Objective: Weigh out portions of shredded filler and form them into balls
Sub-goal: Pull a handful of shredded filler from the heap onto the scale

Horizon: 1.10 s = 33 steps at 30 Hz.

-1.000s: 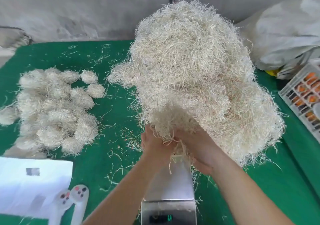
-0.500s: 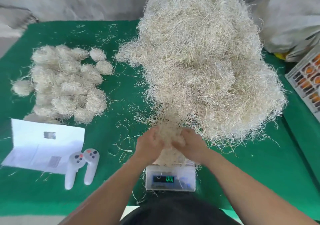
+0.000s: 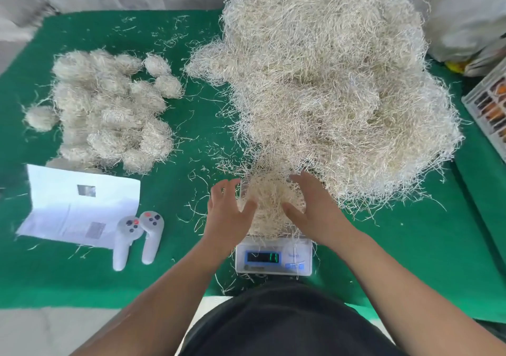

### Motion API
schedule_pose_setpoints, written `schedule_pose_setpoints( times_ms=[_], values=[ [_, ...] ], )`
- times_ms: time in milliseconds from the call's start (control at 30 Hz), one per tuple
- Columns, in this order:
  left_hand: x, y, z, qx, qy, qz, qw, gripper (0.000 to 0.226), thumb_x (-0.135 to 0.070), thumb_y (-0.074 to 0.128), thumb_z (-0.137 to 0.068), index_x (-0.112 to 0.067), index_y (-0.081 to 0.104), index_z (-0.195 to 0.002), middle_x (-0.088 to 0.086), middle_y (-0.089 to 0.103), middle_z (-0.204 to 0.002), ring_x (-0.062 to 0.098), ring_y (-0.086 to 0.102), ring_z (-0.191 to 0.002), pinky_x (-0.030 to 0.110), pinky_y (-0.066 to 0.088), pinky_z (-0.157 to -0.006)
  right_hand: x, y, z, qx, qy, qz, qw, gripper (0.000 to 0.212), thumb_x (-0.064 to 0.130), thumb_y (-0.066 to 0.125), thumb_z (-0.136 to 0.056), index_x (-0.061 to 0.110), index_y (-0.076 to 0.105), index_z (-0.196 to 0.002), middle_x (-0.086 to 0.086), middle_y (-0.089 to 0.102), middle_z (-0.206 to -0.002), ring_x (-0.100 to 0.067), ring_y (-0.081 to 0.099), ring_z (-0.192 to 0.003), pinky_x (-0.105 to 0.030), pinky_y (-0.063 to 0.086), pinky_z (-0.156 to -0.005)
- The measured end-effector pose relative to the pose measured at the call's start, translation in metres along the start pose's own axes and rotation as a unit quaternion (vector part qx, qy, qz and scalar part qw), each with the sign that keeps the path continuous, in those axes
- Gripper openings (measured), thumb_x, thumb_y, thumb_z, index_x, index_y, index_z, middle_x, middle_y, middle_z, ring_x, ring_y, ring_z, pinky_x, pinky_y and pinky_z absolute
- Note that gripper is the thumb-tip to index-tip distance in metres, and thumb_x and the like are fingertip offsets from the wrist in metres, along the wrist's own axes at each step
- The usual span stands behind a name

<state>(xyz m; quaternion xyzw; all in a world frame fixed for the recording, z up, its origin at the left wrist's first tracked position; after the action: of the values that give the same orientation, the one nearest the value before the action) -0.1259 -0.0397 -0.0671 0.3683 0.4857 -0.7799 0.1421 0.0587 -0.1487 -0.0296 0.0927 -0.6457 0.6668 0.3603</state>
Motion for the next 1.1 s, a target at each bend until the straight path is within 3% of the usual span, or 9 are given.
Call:
schedule_pose_setpoints(
  times_ms=[133, 233, 333, 467, 633, 867, 1000, 1067, 1100],
  values=[
    [-0.008, 0.027, 0.007, 0.077, 0.021, 0.065, 0.995, 0.061, -0.044, 0.051, -0.103, -0.031, 0.025, -0.157, -0.010, 0.015, -0.160, 0.017, 0.029, -0.147, 0.031, 0.022, -0.111, 0.002, 0.012, 0.001, 0.013, 0.002, -0.004, 1.000, 0.070, 0.040, 0.064, -0.099, 0.019, 0.034, -0.159, -0.005, 0.030, -0.166, -0.022, 0.026, -0.155, -0.045, 0.025, -0.126],
    [-0.014, 0.024, 0.001, 0.079, 0.017, 0.069, 0.994, 0.056, -0.038, 0.050, -0.105, -0.037, 0.029, -0.157, -0.011, 0.008, -0.168, 0.018, 0.013, -0.156, 0.042, 0.011, -0.124, 0.004, 0.017, 0.002, 0.011, 0.000, 0.001, 1.000, 0.070, 0.041, 0.065, -0.099, 0.018, 0.034, -0.158, -0.005, 0.030, -0.166, -0.022, 0.029, -0.153, -0.039, 0.024, -0.124],
    [-0.012, 0.007, 0.001, 0.013, 0.023, -0.056, 0.998, 0.050, -0.047, 0.046, -0.101, -0.050, 0.034, -0.150, -0.018, 0.010, -0.168, 0.016, -0.001, -0.156, 0.058, 0.006, -0.126, 0.003, 0.015, 0.003, -0.012, -0.009, 0.021, 1.000, 0.070, 0.041, 0.065, -0.098, 0.021, 0.035, -0.158, -0.006, 0.029, -0.168, -0.023, 0.026, -0.155, -0.042, 0.022, -0.125],
    [-0.021, -0.011, 0.012, -0.057, 0.084, -0.106, 0.989, 0.043, -0.053, 0.048, -0.099, -0.055, 0.042, -0.141, -0.022, 0.008, -0.162, 0.012, 0.001, -0.145, 0.056, 0.009, -0.119, 0.000, 0.014, 0.001, -0.035, -0.010, 0.054, 0.998, 0.070, 0.045, 0.065, -0.097, 0.027, 0.036, -0.158, -0.003, 0.027, -0.169, -0.023, 0.020, -0.157, -0.045, 0.014, -0.125],
    [-0.022, -0.010, 0.013, -0.058, 0.113, -0.107, 0.986, 0.041, -0.051, 0.048, -0.101, -0.052, 0.043, -0.142, -0.017, 0.008, -0.164, 0.017, 0.001, -0.148, 0.058, 0.011, -0.119, -0.006, 0.017, 0.001, -0.039, 0.017, 0.086, 0.995, 0.066, 0.052, 0.062, -0.093, 0.040, 0.036, -0.152, 0.003, 0.023, -0.168, -0.031, 0.022, -0.152, -0.059, 0.023, -0.121],
    [-0.017, -0.005, 0.010, -0.063, 0.114, -0.102, 0.986, 0.041, -0.054, 0.047, -0.101, -0.052, 0.042, -0.142, -0.015, 0.012, -0.161, 0.017, 0.005, -0.148, 0.059, 0.012, -0.119, -0.017, 0.016, -0.002, -0.059, 0.037, 0.073, 0.995, 0.065, 0.051, 0.065, -0.091, 0.043, 0.037, -0.149, 0.004, 0.022, -0.164, -0.025, 0.020, -0.145, -0.057, 0.024, -0.116],
    [-0.007, 0.011, 0.005, 0.034, 0.028, -0.064, 0.997, 0.052, -0.058, 0.042, -0.101, -0.055, 0.026, -0.150, -0.019, 0.011, -0.163, 0.021, 0.008, -0.154, 0.060, 0.012, -0.122, -0.024, 0.035, -0.004, 0.029, 0.075, 0.068, 0.994, 0.086, 0.055, 0.066, -0.087, 0.042, 0.020, -0.158, 0.005, 0.017, -0.168, -0.030, 0.023, -0.150, -0.059, 0.025, -0.120],
    [-0.009, 0.027, 0.004, 0.113, -0.004, -0.009, 0.994, 0.061, -0.057, 0.040, -0.104, -0.046, 0.018, -0.160, -0.015, 0.012, -0.168, 0.021, 0.010, -0.156, 0.055, 0.012, -0.126, -0.023, 0.052, -0.006, 0.103, 0.112, 0.069, 0.986, 0.097, 0.051, 0.070, -0.087, 0.034, 0.012, -0.163, 0.002, 0.016, -0.169, -0.034, 0.020, -0.152, -0.057, 0.024, -0.123],
    [-0.014, 0.035, 0.004, 0.141, -0.006, 0.029, 0.990, 0.064, -0.055, 0.042, -0.105, -0.039, 0.017, -0.162, -0.012, 0.014, -0.170, 0.018, 0.012, -0.157, 0.050, 0.013, -0.127, -0.019, 0.059, -0.008, 0.132, 0.121, 0.066, 0.982, 0.093, 0.043, 0.070, -0.090, 0.027, 0.016, -0.163, -0.002, 0.019, -0.167, -0.034, 0.019, -0.152, -0.055, 0.023, -0.125]
  ],
)
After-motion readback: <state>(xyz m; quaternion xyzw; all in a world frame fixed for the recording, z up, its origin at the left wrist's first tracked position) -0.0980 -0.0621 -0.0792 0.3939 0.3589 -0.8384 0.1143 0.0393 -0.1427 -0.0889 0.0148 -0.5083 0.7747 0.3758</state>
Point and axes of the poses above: each hand's wrist, its own z-axis away from the middle knuckle, its own y-axis out of the palm, x = y × z, the point moved 5 cm from there along -z, towards the middle knuckle
